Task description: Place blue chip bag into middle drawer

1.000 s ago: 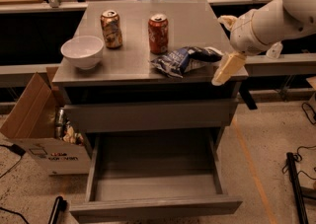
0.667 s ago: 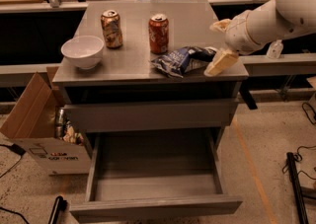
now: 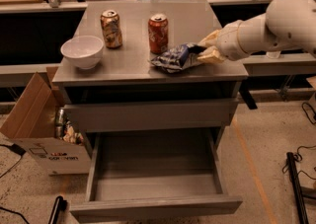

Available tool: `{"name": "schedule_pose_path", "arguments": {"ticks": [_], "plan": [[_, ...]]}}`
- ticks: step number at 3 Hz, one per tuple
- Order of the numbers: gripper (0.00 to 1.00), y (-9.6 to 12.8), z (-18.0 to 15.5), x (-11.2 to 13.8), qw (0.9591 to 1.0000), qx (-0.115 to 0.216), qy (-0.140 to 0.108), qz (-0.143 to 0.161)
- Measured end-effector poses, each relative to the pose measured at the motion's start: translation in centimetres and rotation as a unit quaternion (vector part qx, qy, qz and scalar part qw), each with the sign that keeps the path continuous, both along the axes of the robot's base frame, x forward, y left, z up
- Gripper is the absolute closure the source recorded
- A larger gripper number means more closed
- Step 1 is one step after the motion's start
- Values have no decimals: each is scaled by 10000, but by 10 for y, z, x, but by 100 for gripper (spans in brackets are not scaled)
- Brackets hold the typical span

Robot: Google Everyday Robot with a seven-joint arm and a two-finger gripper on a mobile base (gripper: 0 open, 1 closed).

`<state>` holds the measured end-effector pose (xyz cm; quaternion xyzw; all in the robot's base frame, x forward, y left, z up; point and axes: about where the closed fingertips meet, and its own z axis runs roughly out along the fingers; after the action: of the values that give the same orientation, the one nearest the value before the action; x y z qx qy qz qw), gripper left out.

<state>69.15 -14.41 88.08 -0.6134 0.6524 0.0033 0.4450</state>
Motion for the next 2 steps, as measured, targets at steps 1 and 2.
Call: {"name": "schedule_pose_path", "arguments": {"ticks": [1, 2], "plan": [[92, 5, 22, -10, 9961, 718, -512, 46], [100, 11, 61, -44, 9883, 887, -1220, 218]]}}
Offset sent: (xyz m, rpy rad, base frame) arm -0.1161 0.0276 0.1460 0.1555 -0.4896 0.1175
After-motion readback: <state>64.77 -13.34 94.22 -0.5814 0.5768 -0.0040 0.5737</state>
